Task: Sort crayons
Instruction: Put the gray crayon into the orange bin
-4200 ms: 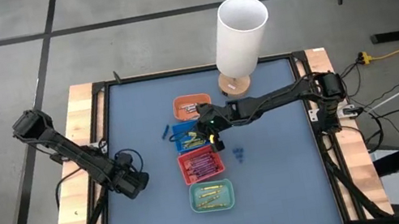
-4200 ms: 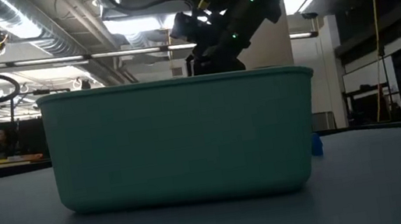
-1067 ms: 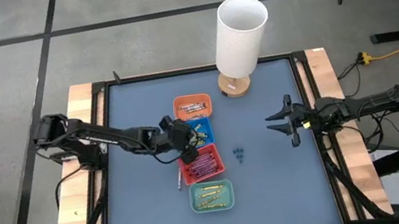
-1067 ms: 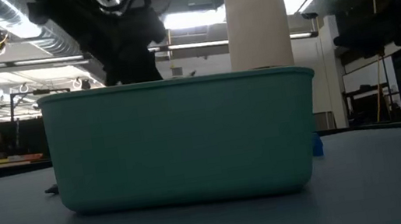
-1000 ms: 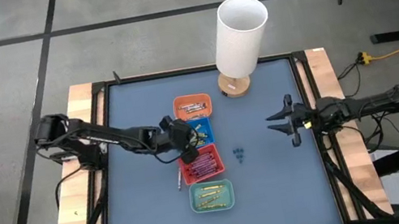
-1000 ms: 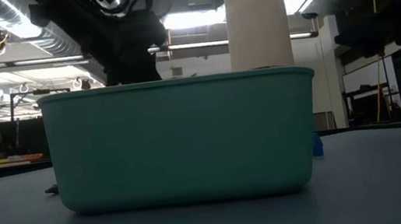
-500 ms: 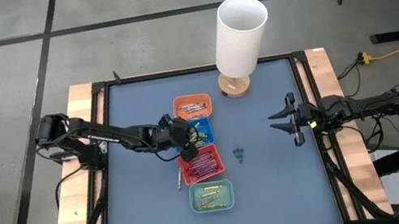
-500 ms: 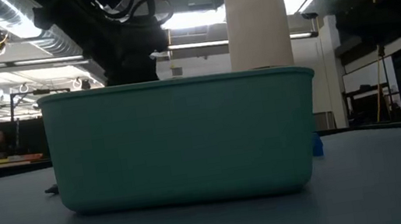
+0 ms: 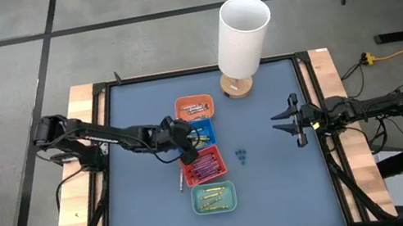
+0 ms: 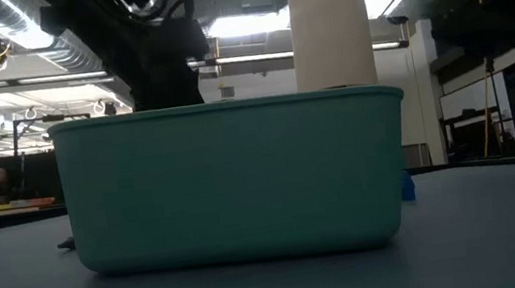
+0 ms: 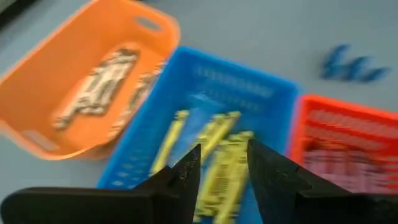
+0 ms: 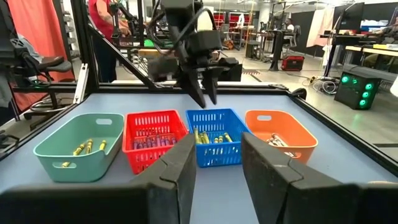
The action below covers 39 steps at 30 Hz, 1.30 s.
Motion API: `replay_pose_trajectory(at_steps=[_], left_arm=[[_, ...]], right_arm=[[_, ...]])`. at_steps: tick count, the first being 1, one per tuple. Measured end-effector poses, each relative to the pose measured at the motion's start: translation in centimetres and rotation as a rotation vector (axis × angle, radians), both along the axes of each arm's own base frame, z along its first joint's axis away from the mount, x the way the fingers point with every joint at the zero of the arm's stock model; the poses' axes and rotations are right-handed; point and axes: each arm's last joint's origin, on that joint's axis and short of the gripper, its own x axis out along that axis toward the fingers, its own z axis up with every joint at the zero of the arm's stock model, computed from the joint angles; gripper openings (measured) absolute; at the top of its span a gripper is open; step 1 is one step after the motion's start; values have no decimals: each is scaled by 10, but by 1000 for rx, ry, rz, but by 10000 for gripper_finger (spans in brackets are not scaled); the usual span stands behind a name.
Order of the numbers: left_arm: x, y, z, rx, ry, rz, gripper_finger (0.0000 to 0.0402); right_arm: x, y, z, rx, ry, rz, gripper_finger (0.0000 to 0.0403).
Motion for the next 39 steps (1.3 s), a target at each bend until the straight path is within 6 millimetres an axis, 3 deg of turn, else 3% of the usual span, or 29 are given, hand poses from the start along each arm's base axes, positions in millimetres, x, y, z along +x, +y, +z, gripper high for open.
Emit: replay_pose_trajectory(at_steps=[4,8,11,14,20,26,39], left_arm=[[-8,-4,17,-156,-55,-54,114],[-22,-12,29,-433,-56,-46,111],[-32,-28,28,-669,35,-22,111],[-40,-49,22,-780,150,34,111],[-46,-83,3,-703,207,170,111],[-41,-104,-21,-545,193,184,111],[-28,-114,-61,-471,216,204,110]], right_arm=[[0,0,0,0,0,0,124],[0,0,0,0,1,0,124],[0,0,0,0,1,0,124],[0,0,0,0,1,0,124],[0,0,0,0,2,1,124],[0,0,0,0,1,2,124],[0,0,0,2,2,9,124]])
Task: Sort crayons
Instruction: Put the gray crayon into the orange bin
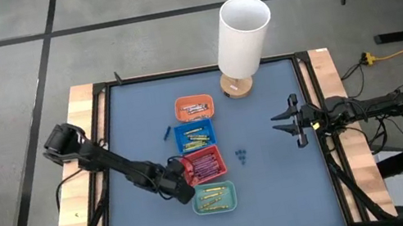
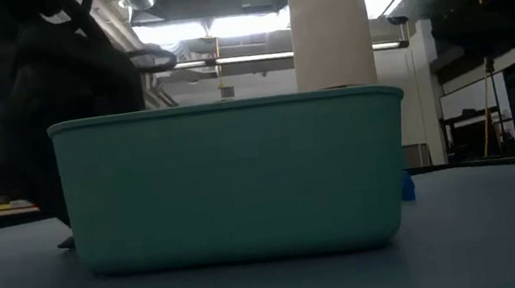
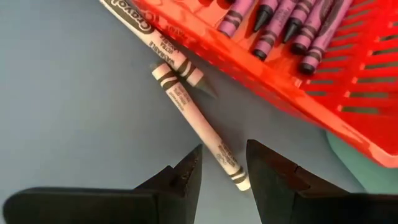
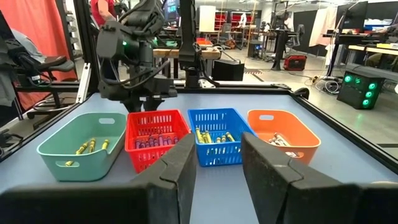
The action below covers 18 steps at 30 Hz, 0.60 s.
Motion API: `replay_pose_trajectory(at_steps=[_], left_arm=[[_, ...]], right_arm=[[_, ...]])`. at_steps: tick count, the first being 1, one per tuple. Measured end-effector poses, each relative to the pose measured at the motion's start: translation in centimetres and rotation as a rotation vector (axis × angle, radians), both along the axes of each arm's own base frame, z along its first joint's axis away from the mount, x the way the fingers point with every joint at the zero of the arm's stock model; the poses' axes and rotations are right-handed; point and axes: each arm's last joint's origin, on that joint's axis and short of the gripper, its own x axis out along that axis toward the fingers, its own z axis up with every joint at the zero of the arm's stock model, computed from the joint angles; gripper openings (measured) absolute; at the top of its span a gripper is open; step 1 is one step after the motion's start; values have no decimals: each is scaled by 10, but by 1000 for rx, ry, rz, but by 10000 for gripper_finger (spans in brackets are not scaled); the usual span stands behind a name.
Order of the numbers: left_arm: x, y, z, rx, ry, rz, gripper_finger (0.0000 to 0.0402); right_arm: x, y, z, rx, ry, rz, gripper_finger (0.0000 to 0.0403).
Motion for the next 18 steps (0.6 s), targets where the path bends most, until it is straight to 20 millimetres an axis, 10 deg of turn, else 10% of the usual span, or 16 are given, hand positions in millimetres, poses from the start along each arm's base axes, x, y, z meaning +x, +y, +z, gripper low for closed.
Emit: replay_pose_trajectory(at_steps=[18], left_arm=[[0,0,-3,-15,16,51,110]], right_arm=[[0,0,0,1,0,0,124]])
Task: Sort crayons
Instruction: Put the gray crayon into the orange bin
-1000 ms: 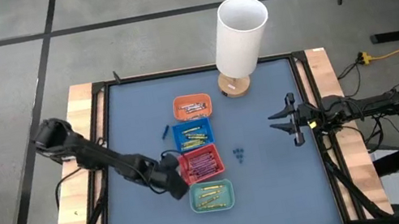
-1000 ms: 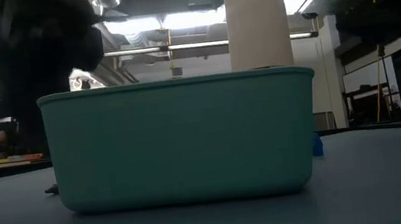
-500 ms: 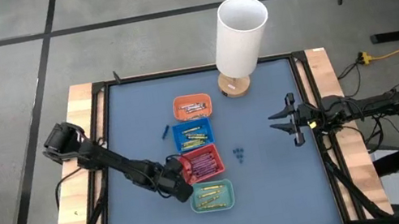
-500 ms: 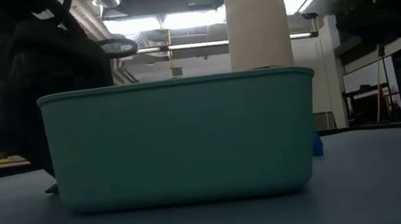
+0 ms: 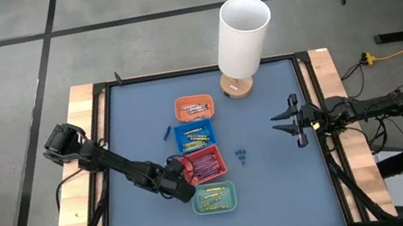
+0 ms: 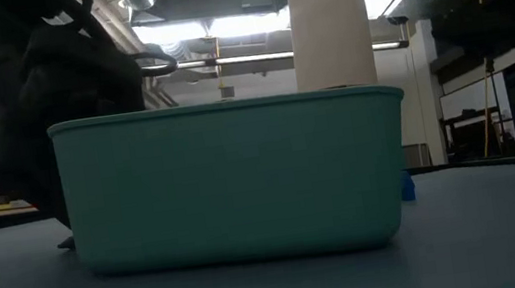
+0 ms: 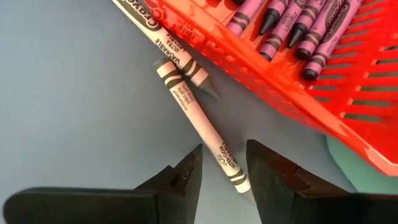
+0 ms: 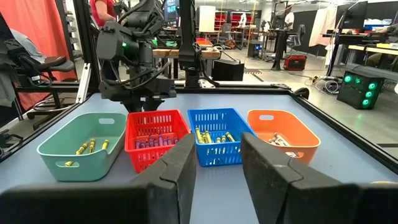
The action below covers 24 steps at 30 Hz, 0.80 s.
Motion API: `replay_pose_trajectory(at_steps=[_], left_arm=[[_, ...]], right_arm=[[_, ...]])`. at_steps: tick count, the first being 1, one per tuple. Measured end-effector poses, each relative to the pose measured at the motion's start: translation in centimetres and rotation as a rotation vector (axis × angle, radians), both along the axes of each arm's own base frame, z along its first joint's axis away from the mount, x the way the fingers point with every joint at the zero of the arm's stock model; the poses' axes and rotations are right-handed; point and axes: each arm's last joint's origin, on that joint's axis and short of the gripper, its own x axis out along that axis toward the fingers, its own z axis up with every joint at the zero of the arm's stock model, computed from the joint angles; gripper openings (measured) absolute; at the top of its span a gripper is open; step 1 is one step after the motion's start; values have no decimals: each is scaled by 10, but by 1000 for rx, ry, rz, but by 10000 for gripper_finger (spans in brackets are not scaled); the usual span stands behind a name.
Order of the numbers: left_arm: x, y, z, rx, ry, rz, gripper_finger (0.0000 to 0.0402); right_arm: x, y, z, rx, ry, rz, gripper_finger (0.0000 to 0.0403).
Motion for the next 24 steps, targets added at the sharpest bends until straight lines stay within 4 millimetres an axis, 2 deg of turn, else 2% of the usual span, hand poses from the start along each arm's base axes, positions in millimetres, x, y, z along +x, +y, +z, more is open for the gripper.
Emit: replay_pose_trajectory(at_steps=[11,24], left_arm=[[-2,1,-1,-14,24,33,106],[-3,1,-2,-11,37,37,27]], right_arm=[[0,0,0,0,0,0,124],[0,0,0,0,0,-1,124]])
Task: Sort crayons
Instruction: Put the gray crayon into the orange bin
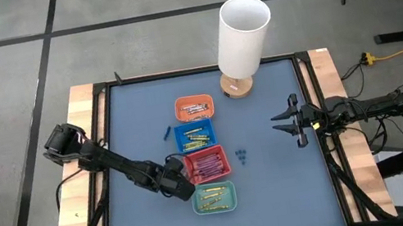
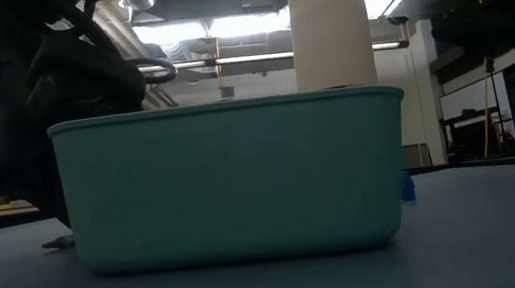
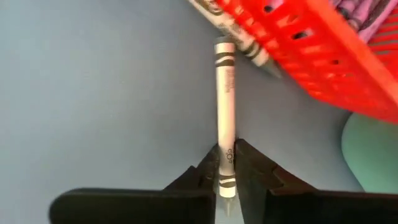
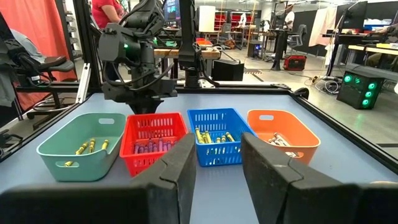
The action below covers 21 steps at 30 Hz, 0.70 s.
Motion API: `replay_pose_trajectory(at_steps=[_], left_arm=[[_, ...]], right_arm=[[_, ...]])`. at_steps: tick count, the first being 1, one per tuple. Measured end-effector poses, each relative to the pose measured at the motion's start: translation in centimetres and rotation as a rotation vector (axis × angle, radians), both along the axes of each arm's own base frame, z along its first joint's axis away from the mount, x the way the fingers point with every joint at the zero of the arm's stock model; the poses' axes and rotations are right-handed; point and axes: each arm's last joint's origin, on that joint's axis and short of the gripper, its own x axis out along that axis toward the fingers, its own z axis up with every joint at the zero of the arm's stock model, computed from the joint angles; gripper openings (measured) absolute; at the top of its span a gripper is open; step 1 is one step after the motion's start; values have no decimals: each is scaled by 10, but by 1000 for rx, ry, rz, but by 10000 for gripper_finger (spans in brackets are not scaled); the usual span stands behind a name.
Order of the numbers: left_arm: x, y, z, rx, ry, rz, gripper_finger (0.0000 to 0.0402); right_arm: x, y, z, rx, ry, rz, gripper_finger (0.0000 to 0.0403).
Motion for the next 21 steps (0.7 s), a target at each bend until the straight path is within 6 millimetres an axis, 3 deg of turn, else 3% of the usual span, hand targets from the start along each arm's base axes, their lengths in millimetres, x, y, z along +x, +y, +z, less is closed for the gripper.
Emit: replay_pose_trajectory(at_steps=[11,21], left_arm=[[-3,0,3,-33,29,-13,3],[-7,1,20,-51,-19,-76,4]], right_arm=[[0,0,0,0,0,1,124],[0,0,0,1,1,2,124]])
